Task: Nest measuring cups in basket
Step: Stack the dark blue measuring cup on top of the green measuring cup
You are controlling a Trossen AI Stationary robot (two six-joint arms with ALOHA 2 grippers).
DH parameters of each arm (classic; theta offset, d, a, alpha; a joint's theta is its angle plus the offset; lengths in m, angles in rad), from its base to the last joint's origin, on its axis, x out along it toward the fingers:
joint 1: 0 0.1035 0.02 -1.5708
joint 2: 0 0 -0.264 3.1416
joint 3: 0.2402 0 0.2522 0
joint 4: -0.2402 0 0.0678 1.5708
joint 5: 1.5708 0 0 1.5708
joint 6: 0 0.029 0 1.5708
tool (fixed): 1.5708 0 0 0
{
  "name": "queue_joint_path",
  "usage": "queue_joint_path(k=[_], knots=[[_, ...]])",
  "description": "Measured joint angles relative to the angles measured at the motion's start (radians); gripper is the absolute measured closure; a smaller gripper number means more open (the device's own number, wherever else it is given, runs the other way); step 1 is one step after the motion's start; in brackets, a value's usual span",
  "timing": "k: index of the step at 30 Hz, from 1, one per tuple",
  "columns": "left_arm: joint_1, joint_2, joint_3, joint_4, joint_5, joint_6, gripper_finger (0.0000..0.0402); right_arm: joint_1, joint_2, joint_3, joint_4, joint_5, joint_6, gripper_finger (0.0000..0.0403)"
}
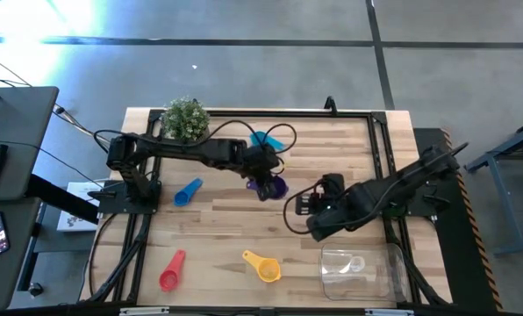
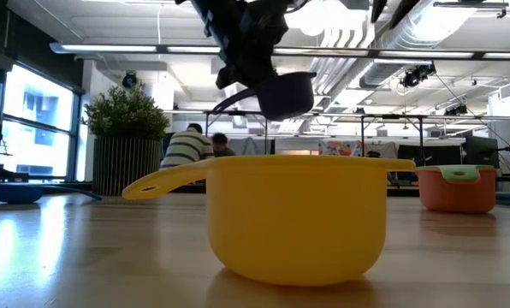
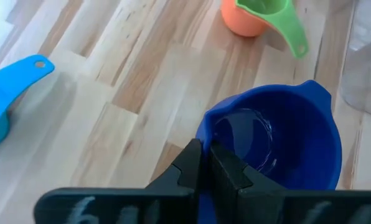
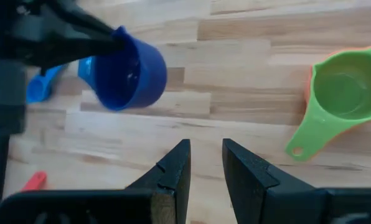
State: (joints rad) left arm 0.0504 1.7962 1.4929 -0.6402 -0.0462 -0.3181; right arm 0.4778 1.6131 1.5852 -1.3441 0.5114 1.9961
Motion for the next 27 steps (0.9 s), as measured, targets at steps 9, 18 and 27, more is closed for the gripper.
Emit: queue_joint_path(k=[9,18,27], knots=[[-0.021,0.001,0.0,0.014,-0.015,0.062,0.0392,-0.08,-0.001,-0.181,0.282,0.03,-0.003,0.0318],[-0.034,0.002,0.0,0.014,-0.053,0.088,0.0392,-0.185,-0.001,-0.215,0.415,-0.027,-0.189,0.0318],[-0.033,0.002,0.0,0.009,-0.054,0.122,0.0392,-0.266,-0.002,-0.206,0.465,-0.103,-0.39,0.0317]])
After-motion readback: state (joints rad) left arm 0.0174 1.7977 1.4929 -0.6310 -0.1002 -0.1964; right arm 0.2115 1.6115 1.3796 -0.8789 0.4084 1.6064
